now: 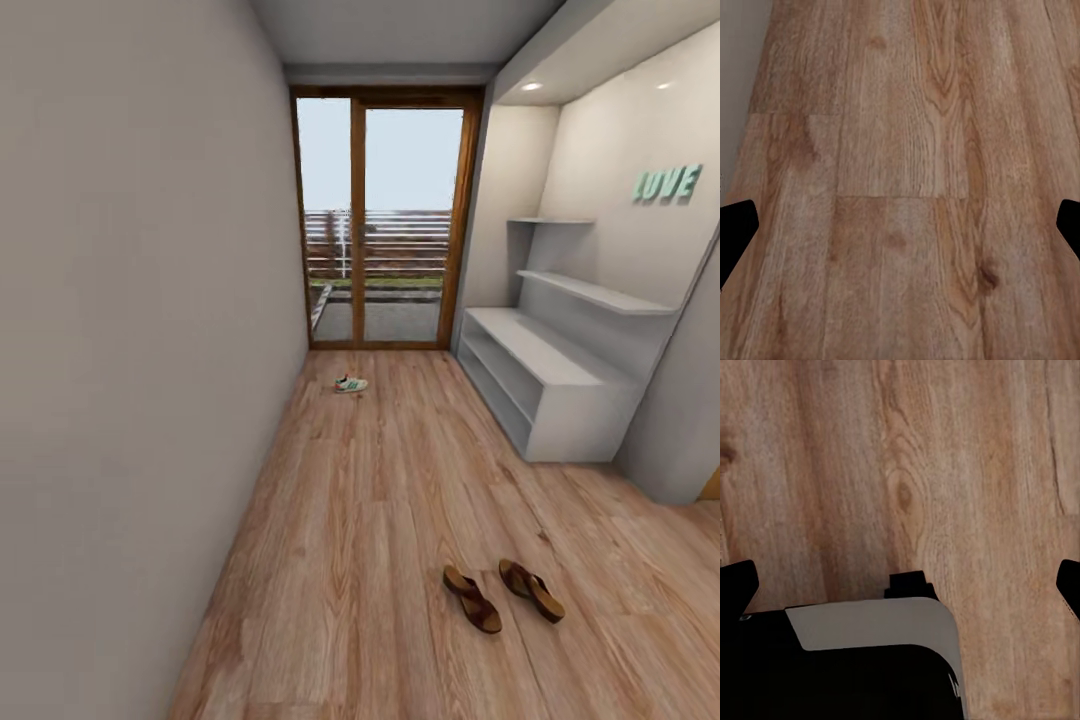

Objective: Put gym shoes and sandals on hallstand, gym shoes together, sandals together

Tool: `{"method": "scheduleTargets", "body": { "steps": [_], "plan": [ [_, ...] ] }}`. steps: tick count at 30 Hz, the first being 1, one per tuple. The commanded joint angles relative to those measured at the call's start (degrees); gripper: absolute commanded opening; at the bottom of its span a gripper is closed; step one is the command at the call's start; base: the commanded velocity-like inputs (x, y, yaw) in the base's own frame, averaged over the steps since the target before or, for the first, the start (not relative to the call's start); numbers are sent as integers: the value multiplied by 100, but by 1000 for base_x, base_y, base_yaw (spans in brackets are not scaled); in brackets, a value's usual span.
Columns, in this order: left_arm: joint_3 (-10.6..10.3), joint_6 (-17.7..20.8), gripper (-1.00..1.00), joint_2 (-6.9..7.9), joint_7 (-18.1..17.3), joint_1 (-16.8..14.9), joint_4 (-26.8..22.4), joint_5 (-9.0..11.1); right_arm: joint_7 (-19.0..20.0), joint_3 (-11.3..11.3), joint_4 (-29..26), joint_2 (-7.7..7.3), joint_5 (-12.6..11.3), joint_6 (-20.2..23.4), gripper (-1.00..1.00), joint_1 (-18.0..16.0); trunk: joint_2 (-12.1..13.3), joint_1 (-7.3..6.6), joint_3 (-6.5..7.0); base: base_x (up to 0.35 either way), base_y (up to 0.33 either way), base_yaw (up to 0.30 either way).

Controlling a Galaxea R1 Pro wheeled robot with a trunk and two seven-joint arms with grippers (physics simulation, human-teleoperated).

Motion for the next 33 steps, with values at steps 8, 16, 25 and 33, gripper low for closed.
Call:
{"method": "scheduleTargets", "body": {
  "steps": [8,16,25,33],
  "plan": [
    [-1,-17,100,0,-2,-2,3,-2,-3,-8,-4,1,-13,-2,100,-1,-2,3,-25,349,-11,75],
    [-1,-17,100,0,-2,-1,3,-1,-6,-8,-5,1,-17,-2,100,-1,-2,3,-26,348,-1,4],
    [-1,-17,100,0,-2,-1,3,-1,-6,-8,-5,1,-18,-2,100,-1,-2,3,-26,348,0,0],
    [-1,-17,100,0,-2,-1,3,-1,-6,-8,-2,1,-17,-2,100,-1,-2,3,-26,348,0,0]
  ]
}}
